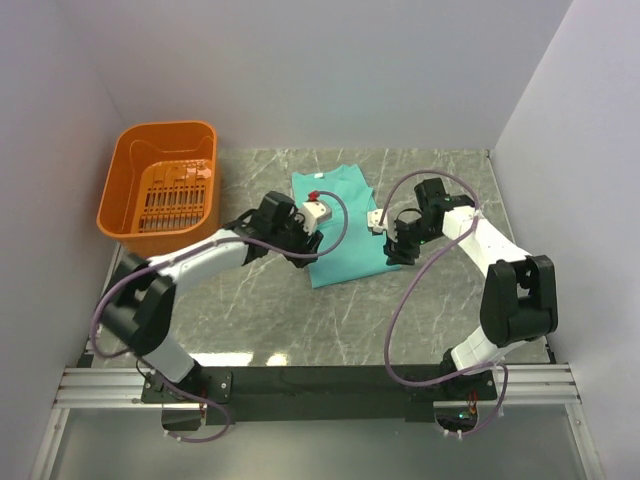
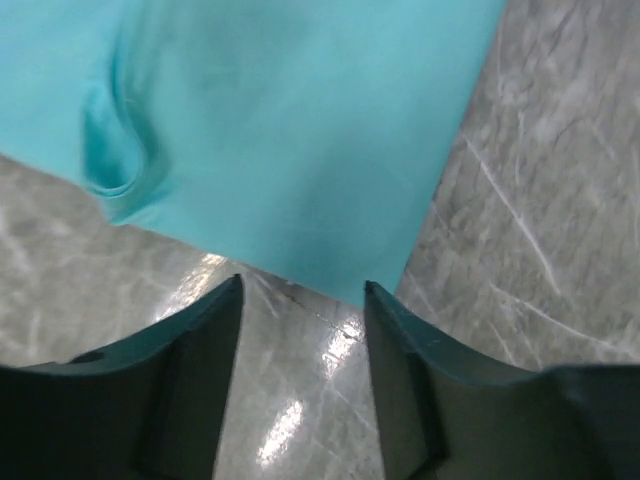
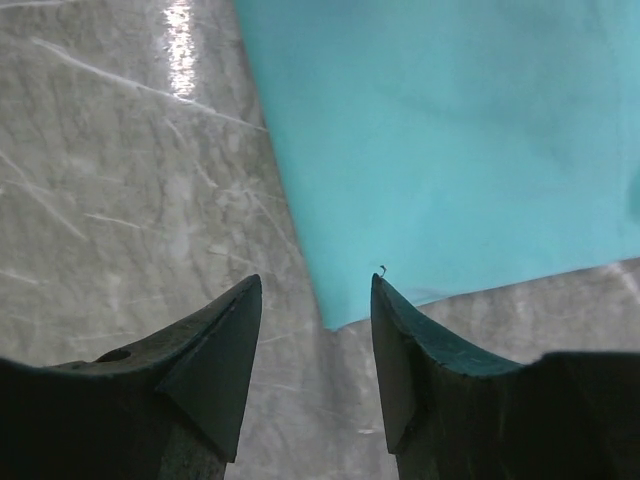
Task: Fold and stack the t-shirts
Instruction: Fold the tshirt
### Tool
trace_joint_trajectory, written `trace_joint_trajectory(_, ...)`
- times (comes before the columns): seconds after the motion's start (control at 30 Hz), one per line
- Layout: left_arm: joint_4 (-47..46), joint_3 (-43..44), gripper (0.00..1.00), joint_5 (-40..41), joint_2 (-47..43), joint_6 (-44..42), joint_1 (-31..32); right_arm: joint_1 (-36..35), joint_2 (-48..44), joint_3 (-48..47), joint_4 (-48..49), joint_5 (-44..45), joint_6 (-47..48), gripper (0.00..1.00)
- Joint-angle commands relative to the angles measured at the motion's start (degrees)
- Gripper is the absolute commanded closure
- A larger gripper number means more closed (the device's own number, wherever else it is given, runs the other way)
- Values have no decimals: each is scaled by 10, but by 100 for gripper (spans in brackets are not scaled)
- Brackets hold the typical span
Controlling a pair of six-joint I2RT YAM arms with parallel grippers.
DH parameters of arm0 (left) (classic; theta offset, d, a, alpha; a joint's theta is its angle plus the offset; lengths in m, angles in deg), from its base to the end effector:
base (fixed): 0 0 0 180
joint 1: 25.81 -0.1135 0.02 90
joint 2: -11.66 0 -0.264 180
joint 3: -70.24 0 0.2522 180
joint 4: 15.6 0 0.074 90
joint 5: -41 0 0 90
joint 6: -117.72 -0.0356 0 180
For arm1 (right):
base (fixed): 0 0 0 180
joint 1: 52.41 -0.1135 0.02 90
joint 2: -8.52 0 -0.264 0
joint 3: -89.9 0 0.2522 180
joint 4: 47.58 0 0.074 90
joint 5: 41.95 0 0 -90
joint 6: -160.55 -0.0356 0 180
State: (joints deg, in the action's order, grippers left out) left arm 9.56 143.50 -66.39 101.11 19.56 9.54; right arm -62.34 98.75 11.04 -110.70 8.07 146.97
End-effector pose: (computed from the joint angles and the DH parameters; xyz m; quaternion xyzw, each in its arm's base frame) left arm 0.2717 -0.2058 0.2358 0.3917 0.8135 -0.2296 0.3634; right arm 0.2870 0.0735 0.2302 -0.6708 0.6475 0.2138 0.2918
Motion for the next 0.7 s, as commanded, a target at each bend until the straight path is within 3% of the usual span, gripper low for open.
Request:
trace_joint_trajectory(0.0, 4, 55, 46, -30, 69, -26, -4, 4, -4, -17, 18, -27, 46, 48)
trace_joint_trajectory(0.1, 6, 99, 51, -41, 115, -3, -2, 4, -4, -10, 27, -34, 40, 50)
trace_joint_trajectory(0.23, -24, 84, 46, -31, 120, -13, 0, -1, -6, 18, 21, -11, 77, 49)
trace_joint_trajectory(0.33, 8, 119, 45, -18, 159, -20, -8, -3, -1, 23, 29, -6, 77, 49)
trace_joint_trajectory(0.43, 26, 188, 45, 20, 212, 2, -20, -3, -4, 27, 38, -10, 65, 49)
trace_joint_trajectory(0.67, 31, 231, 45, 90, 265, 48, -56, -4, -20, 46, 66, -7, 50, 50)
